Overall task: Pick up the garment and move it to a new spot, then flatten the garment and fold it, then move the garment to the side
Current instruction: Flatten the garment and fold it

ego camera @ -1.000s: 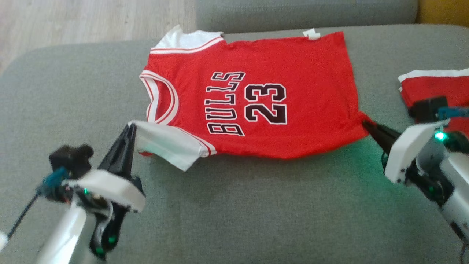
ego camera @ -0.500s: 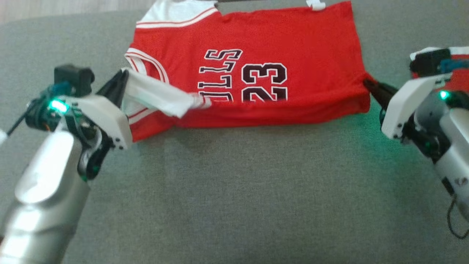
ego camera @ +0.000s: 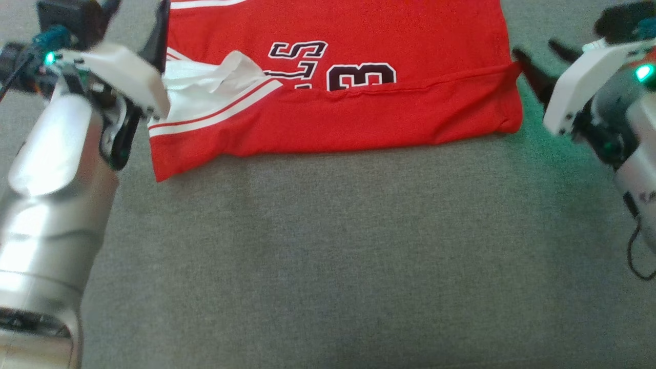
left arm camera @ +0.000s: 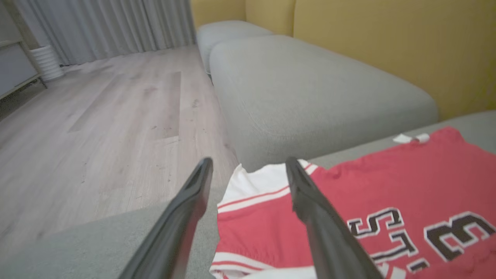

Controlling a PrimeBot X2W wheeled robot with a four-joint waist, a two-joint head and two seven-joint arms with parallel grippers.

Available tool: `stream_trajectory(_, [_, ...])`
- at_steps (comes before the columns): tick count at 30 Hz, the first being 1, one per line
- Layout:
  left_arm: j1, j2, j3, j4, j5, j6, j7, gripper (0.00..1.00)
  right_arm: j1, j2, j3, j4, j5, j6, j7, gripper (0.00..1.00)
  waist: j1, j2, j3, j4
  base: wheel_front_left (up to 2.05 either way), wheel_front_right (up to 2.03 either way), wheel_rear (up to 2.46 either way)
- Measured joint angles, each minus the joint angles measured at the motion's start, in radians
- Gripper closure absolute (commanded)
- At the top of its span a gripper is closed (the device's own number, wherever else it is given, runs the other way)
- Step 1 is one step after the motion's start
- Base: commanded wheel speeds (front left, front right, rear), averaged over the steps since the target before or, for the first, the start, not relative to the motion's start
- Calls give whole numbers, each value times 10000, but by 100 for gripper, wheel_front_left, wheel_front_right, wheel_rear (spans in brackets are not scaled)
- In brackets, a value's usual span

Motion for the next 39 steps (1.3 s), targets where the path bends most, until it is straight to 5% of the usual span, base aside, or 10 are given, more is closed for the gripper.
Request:
stream_trajectory(6, [-356, -637, 757, 151, -211, 322, -2869, 0, -558, -56, -332, 33, -219, 0, -2230, 0, -2, 0, -274, 85, 0, 0, 0])
stream_trajectory(13, [1175, -895, 2178, -1678, -378, 589, -3258, 0, -183, 92, -1279, -594, -334, 0, -4777, 0, -4, 1, -972, 167, 0, 0, 0])
stream_trajectory(19, [4068, -1639, 2949, -3764, 374, 662, -3260, 0, 1792, 1103, -3429, -1870, -1388, 0, -4899, 0, -5, 1, -1566, 190, 0, 0, 0])
stream_trajectory(26, [6519, -2466, 3572, -4322, 790, 602, -3258, 0, 5137, 2961, -5563, -3175, -3271, 0, -4899, 0, -6, 1, -2169, 182, 0, 0, 0])
stream_trajectory(31, [7390, -2656, 3776, -4205, 1001, 571, -3258, 0, 6541, 3574, -5816, -3672, -4094, 0, -4899, 0, -5, 1, -2318, -17, 0, 0, 0])
stream_trajectory(39, [6881, -2677, 3871, -3104, 1473, 681, -3258, 0, 6542, 3753, -6011, -4228, -4337, 0, -4899, 0, -3, 1, -2009, -264, 0, 0, 0])
